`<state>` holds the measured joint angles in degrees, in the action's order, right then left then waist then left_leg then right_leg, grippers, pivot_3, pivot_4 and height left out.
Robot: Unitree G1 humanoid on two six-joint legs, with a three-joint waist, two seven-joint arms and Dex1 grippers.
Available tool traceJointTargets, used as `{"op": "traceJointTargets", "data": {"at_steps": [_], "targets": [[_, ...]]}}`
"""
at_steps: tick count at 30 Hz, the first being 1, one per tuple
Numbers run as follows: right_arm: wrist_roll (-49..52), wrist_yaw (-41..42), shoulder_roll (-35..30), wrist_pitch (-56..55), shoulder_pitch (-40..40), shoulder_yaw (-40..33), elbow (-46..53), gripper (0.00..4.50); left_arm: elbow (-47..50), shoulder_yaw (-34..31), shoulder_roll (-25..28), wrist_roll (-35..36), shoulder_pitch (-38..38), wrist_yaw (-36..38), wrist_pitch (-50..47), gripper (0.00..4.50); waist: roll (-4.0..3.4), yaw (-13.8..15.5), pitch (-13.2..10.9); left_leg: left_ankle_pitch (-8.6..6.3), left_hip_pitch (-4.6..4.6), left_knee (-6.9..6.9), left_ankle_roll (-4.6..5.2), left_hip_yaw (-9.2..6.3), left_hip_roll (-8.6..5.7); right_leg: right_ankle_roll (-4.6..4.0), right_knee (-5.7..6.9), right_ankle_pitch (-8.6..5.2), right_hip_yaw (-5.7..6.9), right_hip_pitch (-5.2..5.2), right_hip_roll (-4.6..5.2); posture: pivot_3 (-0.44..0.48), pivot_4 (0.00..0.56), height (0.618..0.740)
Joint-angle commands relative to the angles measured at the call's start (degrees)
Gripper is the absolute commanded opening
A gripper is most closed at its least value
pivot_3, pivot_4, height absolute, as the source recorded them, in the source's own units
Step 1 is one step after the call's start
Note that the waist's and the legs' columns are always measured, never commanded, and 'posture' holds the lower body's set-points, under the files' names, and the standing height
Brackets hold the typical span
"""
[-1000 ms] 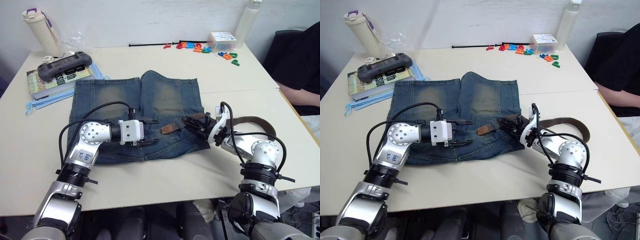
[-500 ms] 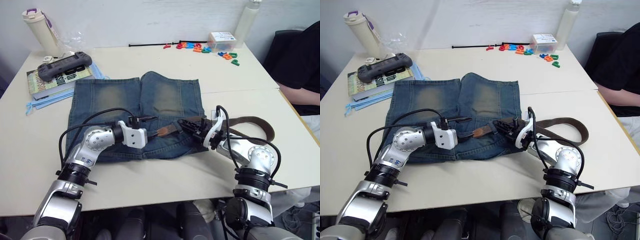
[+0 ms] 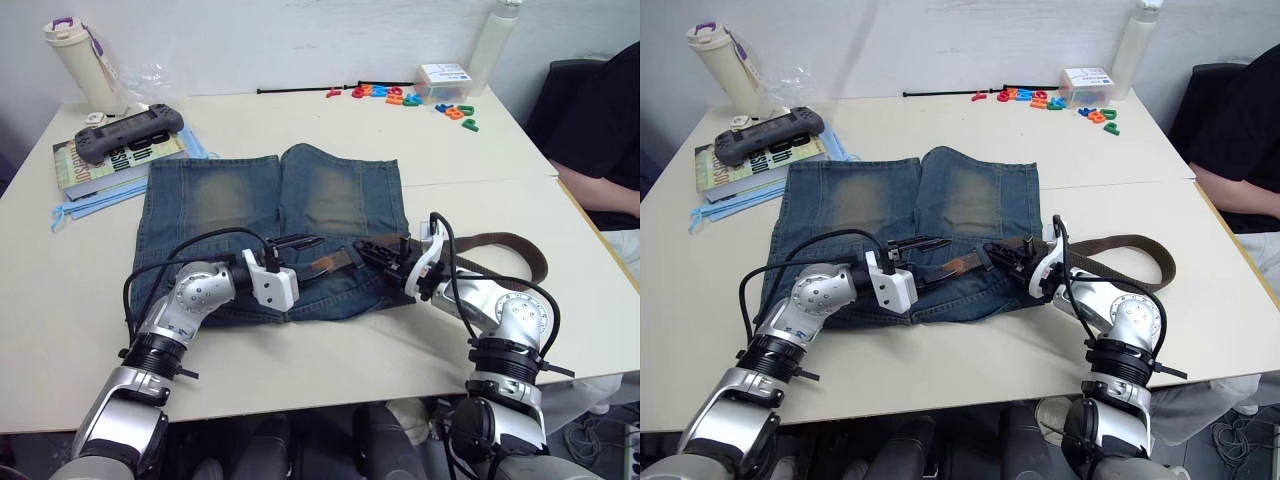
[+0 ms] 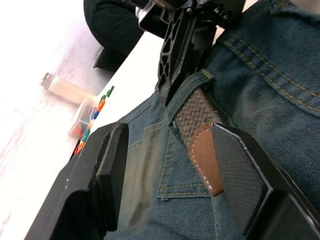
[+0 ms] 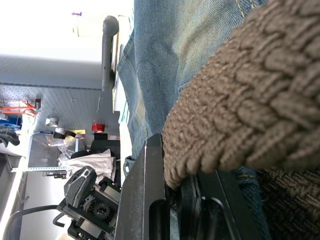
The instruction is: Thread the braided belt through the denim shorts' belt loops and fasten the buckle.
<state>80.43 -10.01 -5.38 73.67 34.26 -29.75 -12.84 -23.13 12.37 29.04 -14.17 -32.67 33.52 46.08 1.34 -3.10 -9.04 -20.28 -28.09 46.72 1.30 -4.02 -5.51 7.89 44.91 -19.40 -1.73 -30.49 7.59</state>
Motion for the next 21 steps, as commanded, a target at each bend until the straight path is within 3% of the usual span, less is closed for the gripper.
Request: {"op": "traceJointTargets", "data": {"at_steps": [1,16,21], "targets": [[2.5,-0.6,0.2,0.1,-0.5,1.0,0.3,0.0,1.7,1.3,1.4,1.3,1.2,2.4,-0.8,2.94,-0.01,0.0,0.0,0.0,0.0,0.0,0.0,0.0,0.0,0.0,0.0,0.0,0.0,0.0,0.0,0.0,0.15,0.654],[6.2,-2.8,0.1,-1.7,-1.5,2.6,1.4,0.0,4.5,6.0,3.4,-0.6,1.4,9.6,-6.1,2.94,-0.24,-0.1,0.1,-0.02,0.0,0.0,0.03,0.0,0.0,0.0,-0.01,0.0,-0.01,0.0,0.0,0.0,0.15,0.654],[7.2,-3.2,0.0,-2.4,-2.1,3.7,2.0,0.0,3.2,5.1,3.6,-5.6,-0.5,5.3,-9.5,2.94,-0.38,-0.1,0.2,-0.02,0.01,0.0,0.04,0.0,0.0,0.0,-0.01,0.0,-0.01,0.0,-0.01,0.0,0.15,0.654]]}}
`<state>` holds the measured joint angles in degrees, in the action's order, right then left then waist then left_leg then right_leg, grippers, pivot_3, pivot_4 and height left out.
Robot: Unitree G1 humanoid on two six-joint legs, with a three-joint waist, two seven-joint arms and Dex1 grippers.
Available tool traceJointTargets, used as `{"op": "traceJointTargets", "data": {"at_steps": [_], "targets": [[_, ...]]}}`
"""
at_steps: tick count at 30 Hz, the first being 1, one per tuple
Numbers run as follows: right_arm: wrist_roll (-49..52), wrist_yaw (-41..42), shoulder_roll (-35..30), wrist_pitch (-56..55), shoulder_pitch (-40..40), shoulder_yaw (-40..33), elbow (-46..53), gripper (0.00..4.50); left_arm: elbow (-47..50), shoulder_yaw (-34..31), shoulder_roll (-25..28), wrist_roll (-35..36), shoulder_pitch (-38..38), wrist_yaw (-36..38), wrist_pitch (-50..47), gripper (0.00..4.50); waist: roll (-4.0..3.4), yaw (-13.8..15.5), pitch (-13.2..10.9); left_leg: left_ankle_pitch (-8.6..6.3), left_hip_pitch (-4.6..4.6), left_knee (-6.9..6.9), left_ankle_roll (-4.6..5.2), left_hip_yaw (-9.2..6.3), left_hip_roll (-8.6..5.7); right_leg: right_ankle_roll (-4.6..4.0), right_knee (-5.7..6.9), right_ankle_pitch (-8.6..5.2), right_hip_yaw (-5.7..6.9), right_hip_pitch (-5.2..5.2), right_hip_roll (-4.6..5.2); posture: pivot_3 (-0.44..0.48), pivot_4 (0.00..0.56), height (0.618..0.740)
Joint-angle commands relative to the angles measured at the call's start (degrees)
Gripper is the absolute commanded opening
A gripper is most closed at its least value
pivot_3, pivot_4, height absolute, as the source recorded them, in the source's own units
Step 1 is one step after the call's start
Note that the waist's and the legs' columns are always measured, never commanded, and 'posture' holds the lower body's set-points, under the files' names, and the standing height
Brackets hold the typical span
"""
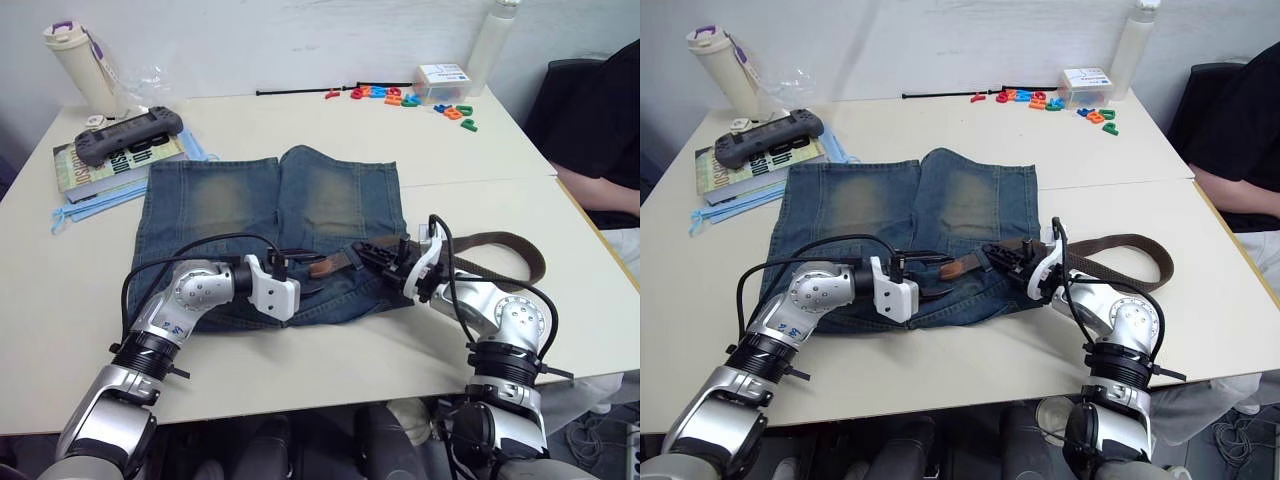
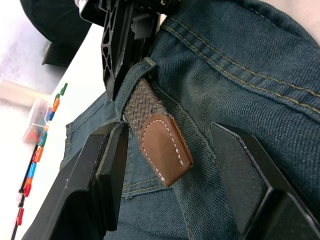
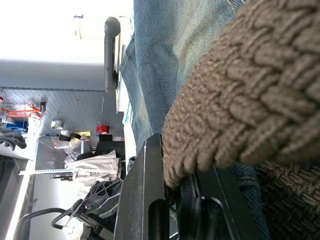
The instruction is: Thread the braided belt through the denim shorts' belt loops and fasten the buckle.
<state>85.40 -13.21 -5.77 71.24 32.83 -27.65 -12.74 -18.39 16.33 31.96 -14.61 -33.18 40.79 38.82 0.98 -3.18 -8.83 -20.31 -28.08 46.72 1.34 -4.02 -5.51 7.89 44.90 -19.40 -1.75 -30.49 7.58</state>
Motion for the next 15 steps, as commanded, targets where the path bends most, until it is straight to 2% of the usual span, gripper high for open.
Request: {"op": "traceJointTargets", "data": {"at_steps": [1,11,12,13,15], "targets": [[2.5,-0.1,0.4,-0.1,-0.7,1.8,2.1,0.0,-1.7,0.9,0.7,-6.3,-0.3,-3.2,-2.7,2.94,-0.05,0.0,0.0,0.0,0.0,0.0,0.0,0.0,0.0,0.0,0.01,0.0,0.0,0.0,0.0,0.0,0.15,0.654],[2.9,0.5,-0.4,-1.2,-1.1,3.2,1.9,0.0,-2.2,0.5,0.8,-7.3,-0.8,-7.2,-3.1,2.94,-0.18,0.1,0.1,0.02,0.03,0.0,0.02,0.0,-0.01,0.0,0.07,0.0,0.01,0.01,0.0,0.0,0.15,0.654],[2.9,0.6,-0.5,-1.3,-1.1,3.4,1.8,0.0,-2.1,0.5,0.8,-7.1,-0.8,-7.2,-2.9,2.4,-0.18,0.1,0.1,0.02,0.03,0.0,0.02,0.0,-0.01,0.0,0.07,0.0,0.01,0.01,0.0,0.0,0.15,0.654],[2.9,0.7,-0.6,-1.4,-1.2,3.5,1.8,0.0,-2.1,0.6,0.8,-7.0,-0.8,-7.3,-2.5,2.19,-0.18,0.1,0.1,0.02,0.03,0.0,0.02,0.0,-0.01,0.0,0.07,0.0,0.01,0.01,0.0,0.0,0.15,0.654],[3.0,0.7,-0.8,-1.5,-1.2,3.8,1.8,0.0,-2.1,0.8,0.8,-6.9,-0.7,-7.3,-1.9,1.42,-0.23,0.2,0.2,0.02,0.03,0.0,0.02,0.0,-0.01,0.0,0.06,0.0,0.01,0.01,0.01,0.0,0.15,0.654]]}}
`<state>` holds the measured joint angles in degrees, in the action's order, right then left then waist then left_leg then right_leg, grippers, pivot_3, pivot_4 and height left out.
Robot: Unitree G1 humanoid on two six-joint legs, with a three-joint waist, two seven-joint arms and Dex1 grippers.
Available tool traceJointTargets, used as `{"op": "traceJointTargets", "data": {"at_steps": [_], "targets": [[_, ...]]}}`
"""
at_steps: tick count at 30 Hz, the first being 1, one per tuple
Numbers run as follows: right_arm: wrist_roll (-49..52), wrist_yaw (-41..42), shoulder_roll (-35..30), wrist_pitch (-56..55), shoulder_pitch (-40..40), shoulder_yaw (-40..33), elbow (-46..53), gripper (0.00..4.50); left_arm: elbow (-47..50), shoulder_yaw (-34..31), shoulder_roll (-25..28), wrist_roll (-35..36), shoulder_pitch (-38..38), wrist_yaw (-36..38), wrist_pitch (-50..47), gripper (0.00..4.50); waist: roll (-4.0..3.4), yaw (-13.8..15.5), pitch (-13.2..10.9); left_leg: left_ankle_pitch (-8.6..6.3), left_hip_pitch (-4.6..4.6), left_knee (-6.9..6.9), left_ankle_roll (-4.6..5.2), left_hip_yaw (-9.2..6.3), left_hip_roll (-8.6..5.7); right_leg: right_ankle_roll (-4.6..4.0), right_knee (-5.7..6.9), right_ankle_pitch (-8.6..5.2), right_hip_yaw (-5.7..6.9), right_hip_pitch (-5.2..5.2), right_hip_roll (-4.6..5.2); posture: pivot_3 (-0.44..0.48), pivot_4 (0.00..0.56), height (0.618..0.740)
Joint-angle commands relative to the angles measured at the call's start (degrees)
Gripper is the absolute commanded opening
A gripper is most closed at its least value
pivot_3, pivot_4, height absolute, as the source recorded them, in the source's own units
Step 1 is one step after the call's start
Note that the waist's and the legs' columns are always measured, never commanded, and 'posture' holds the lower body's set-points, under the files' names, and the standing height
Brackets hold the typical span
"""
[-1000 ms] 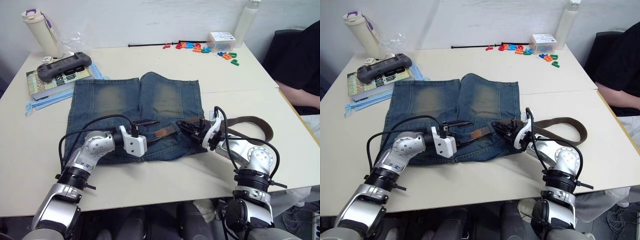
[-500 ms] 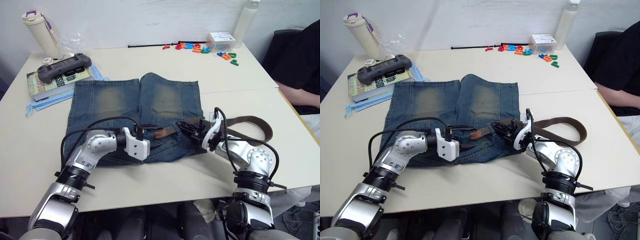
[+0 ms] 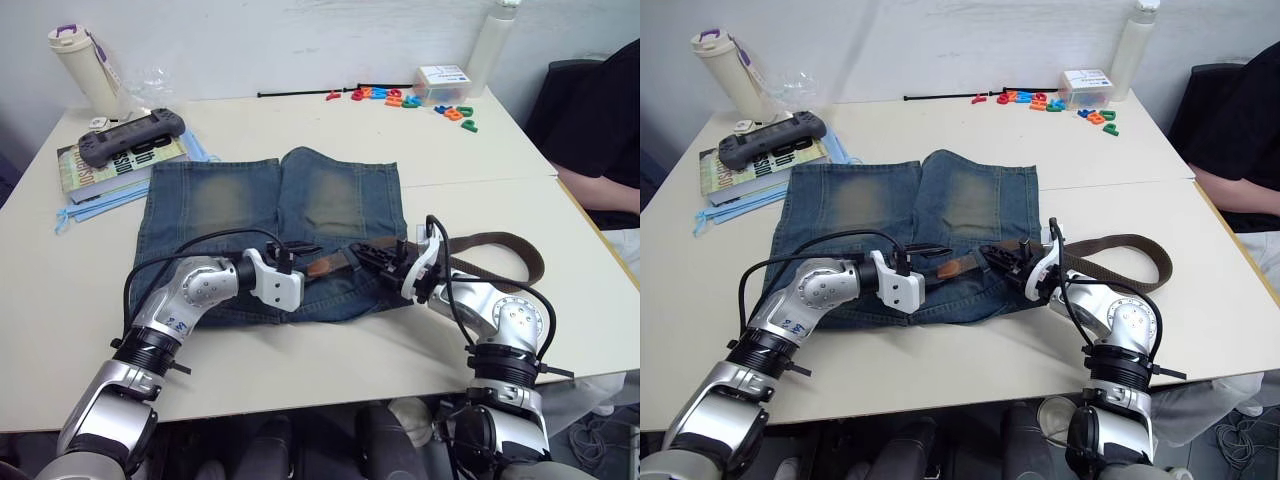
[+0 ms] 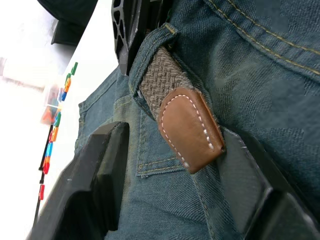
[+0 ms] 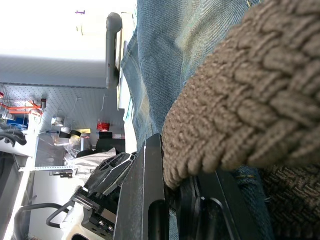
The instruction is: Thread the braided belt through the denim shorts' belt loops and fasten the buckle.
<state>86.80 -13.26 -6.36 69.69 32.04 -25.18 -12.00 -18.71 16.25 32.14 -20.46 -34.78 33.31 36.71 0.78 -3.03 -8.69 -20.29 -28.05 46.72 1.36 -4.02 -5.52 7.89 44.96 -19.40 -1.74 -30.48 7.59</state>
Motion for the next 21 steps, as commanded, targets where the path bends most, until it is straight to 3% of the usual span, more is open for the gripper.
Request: {"op": "traceJointTargets", "data": {"at_steps": [1,2,4,14,18,21], "targets": [[1.6,0.8,-0.2,0.0,-0.4,1.4,1.0,0.0,-1.7,1.0,0.6,-1.0,0.9,0.0,0.7,1.1,-0.13,0.0,0.1,0.0,0.0,0.0,0.0,0.0,0.0,0.0,0.0,0.0,0.0,0.0,0.0,0.0,0.15,0.654],[1.5,0.9,-0.2,0.0,-0.4,1.5,1.0,0.0,-1.6,1.0,0.6,-0.8,0.9,-0.1,1.3,0.57,-0.19,0.0,0.1,0.0,0.0,0.0,0.0,0.01,-0.01,0.0,-0.01,0.0,0.0,0.0,0.0,0.0,0.15,0.654],[1.4,1.0,-0.3,0.0,-0.4,1.7,1.0,0.0,-1.5,1.1,0.6,-0.8,0.9,-0.2,1.9,0.04,-0.26,0.0,0.2,0.0,0.0,0.0,0.0,0.01,-0.01,0.0,-0.01,0.0,-0.01,0.0,0.01,0.0,0.15,0.654],[1.3,-0.5,-2.2,-1.8,-1.4,3.0,5.3,0.0,2.1,3.4,0.0,-0.6,-0.9,3.9,0.0,0.04,-0.26,0.2,0.2,0.0,-0.01,0.0,0.0,0.0,-0.03,0.0,-0.03,0.0,-0.01,0.01,0.03,0.0,0.15,0.654],[4.5,-4.5,-2.3,-4.2,-3.1,2.0,9.4,1.62,5.8,4.9,0.0,0.1,0.0,7.9,-2.8,0.0,-0.27,0.4,0.2,-0.01,-0.04,0.0,0.02,0.0,-0.04,0.0,-0.07,0.0,-0.05,0.01,0.04,0.0,0.15,0.654],[8.2,-8.1,-3.0,-6.2,-5.2,2.0,13.3,3.12,6.9,5.0,0.0,0.0,0.6,8.5,-4.2,0.0,-0.26,0.5,0.2,-0.03,-0.05,0.0,0.04,0.0,-0.04,0.0,-0.1,0.0,-0.07,0.01,0.04,0.0,0.15,0.654]]}}
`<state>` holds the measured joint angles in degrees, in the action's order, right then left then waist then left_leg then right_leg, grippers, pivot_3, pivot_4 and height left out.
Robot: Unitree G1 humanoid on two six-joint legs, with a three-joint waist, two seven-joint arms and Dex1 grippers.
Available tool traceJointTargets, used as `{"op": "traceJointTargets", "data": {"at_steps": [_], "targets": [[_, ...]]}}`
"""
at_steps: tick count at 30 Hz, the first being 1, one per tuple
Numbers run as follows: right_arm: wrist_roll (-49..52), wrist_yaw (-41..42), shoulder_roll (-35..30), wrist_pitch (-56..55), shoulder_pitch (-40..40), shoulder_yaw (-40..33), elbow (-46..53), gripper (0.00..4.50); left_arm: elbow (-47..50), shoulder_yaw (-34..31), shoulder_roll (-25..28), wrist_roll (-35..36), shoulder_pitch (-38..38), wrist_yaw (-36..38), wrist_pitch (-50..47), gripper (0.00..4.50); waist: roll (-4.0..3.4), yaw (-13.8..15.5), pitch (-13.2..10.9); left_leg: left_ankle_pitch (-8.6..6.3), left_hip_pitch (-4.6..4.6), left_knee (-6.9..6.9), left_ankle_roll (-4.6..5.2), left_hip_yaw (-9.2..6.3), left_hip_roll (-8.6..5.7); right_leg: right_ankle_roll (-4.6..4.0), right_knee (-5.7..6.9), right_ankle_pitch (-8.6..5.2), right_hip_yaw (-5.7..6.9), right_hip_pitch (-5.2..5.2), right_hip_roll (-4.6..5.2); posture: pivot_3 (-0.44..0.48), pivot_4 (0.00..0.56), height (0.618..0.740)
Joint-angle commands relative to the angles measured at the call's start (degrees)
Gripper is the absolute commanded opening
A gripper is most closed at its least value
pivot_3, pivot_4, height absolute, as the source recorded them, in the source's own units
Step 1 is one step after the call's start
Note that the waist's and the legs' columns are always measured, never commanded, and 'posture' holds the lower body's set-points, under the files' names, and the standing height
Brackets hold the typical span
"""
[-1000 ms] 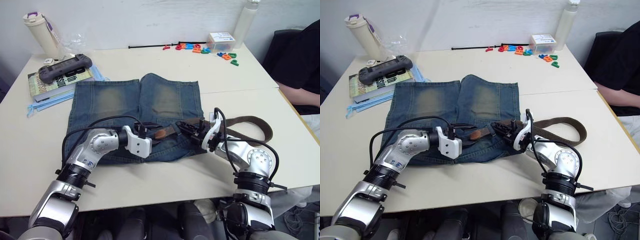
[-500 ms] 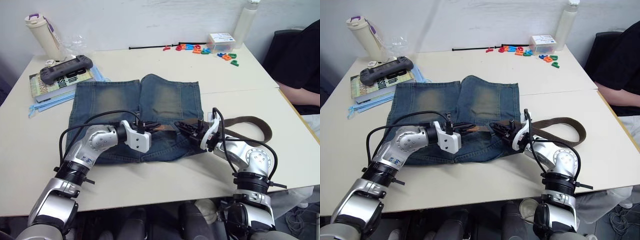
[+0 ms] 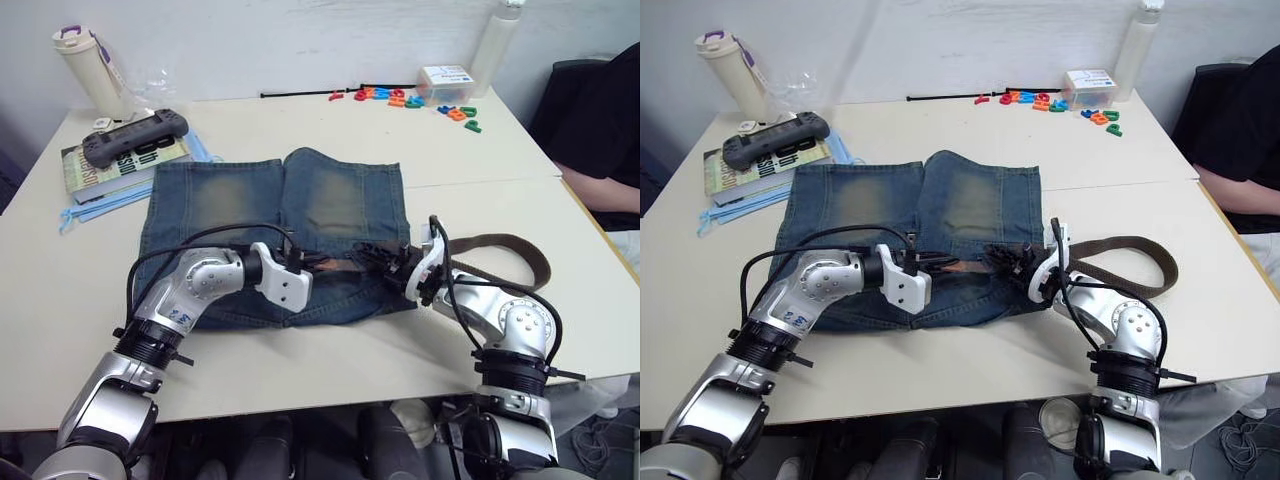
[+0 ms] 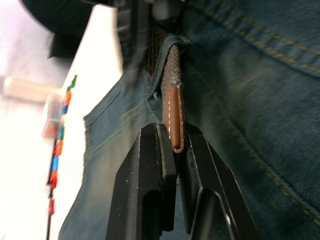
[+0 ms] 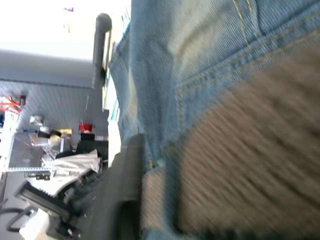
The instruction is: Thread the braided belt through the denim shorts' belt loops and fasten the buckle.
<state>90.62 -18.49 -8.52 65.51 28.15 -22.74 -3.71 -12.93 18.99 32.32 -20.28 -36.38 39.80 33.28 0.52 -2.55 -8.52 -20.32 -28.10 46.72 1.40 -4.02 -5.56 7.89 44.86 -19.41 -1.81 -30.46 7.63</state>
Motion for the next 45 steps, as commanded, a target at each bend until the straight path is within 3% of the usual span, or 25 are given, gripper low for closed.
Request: {"op": "traceJointTargets", "data": {"at_steps": [1,3,10,17,20,25,31,34,39,40,41,45], "targets": [[5.4,-4.0,-1.2,-2.8,-2.1,-0.3,6.2,3.66,1.4,2.3,-0.2,-0.2,2.4,2.0,-1.0,0.0,0.0,0.1,0.0,0.0,0.0,0.0,0.01,0.0,0.0,0.0,0.0,0.0,-0.02,0.0,0.0,0.0,0.15,0.654],[8.1,-6.6,-2.6,-4.3,-4.2,0.0,10.5,4.47,1.7,2.2,-0.2,-0.4,2.5,2.0,-1.7,0.0,0.0,0.4,0.0,-0.01,0.0,0.0,0.02,0.0,0.01,0.0,-0.01,0.0,-0.03,0.0,0.0,0.0,0.15,0.654],[10.2,-8.4,-12.2,-7.2,-13.0,2.3,26.0,4.47,1.0,2.2,-1.1,-0.7,2.2,1.5,-3.1,0.0,-0.03,0.9,0.0,-0.04,-0.04,0.0,0.07,0.0,0.02,0.02,-0.12,-0.01,-0.06,0.05,0.02,0.0,0.15,0.654],[-2.4,2.4,-23.7,-8.2,-20.2,5.7,41.8,4.47,0.4,2.1,-1.8,-0.6,1.7,1.3,-3.3,0.0,-0.02,1.1,0.0,-0.05,0.03,-0.02,0.09,-0.13,0.07,0.08,-0.42,0.01,0.07,0.32,0.0,0.0,0.15,0.654],[-11.9,5.7,-29.4,-6.9,-21.5,11.1,47.7,4.47,-0.1,2.1,-2.1,-0.6,1.5,1.3,-3.2,0.0,-0.04,1.2,0.0,-0.07,0.19,-0.04,0.13,-0.18,0.07,0.13,-0.6,0.04,0.14,0.58,0.0,0.0,0.15,0.654],[-26.2,8.0,-33.5,-7.6,-21.4,20.2,48.5,4.47,-0.4,2.1,-2.5,-0.5,1.1,1.1,-3.0,0.0,0.04,1.5,-0.1,-0.1,0.91,-0.65,0.23,-0.25,0.07,0.26,-1.4,0.12,0.26,1.39,0.05,0.0,0.15,0.654],[-38.3,8.9,-30.6,-8.3,-20.8,26.1,42.8,4.47,-0.1,2.1,-2.7,-0.6,0.8,0.9,-2.7,0.0,0.08,2.5,-0.1,-0.11,0.89,-0.7,0.22,-0.23,0.06,0.26,-1.46,0.12,0.24,1.35,0.05,0.0,0.15,0.654],[-41.1,9.2,-28.2,-7.8,-20.9,26.8,41.3,3.58,0.3,2.0,-2.4,-0.5,0.9,1.0,-2.8,0.0,0.08,2.5,-0.1,-0.11,0.89,-0.73,0.21,-0.22,0.06,0.26,-1.45,0.12,0.21,1.32,0.03,0.0,0.15,0.654],[-43.1,9.9,-25.1,-5.9,-20.8,26.8,41.7,0.99,0.7,1.8,-2.1,-0.5,1.2,1.0,-2.9,0.0,0.08,2.6,-0.1,-0.11,0.88,-0.73,0.21,-0.23,0.05,0.26,-1.45,0.12,0.22,1.32,0.03,0.0,0.15,0.654],[-43.4,10.0,-24.7,-5.3,-20.7,26.9,41.7,0.79,0.7,1.8,-2.1,-0.6,1.1,0.9,-2.8,0.0,0.08,2.5,-0.1,-0.11,0.88,-0.73,0.21,-0.23,0.06,0.26,-1.45,0.12,0.23,1.32,0.02,0.0,0.15,0.654],[-43.4,9.6,-23.7,-4.6,-20.8,26.3,41.3,0.17,0.8,1.7,-2.0,-0.6,1.1,0.7,-2.7,0.0,0.08,2.5,-0.1,-0.11,0.89,-0.73,0.21,-0.23,0.06,0.26,-1.45,0.12,0.23,1.32,0.02,0.0,0.15,0.654],[-43.8,8.9,-20.9,-1.9,-21.0,24.0,39.8,0.02,0.8,1.1,-0.3,-1.0,0.2,0.3,0.3,0.0,0.08,2.4,-0.1,-0.11,0.91,-0.74,0.21,-0.23,0.08,0.26,-1.42,0.12,0.22,1.32,-0.01,0.0,0.15,0.654]]}}
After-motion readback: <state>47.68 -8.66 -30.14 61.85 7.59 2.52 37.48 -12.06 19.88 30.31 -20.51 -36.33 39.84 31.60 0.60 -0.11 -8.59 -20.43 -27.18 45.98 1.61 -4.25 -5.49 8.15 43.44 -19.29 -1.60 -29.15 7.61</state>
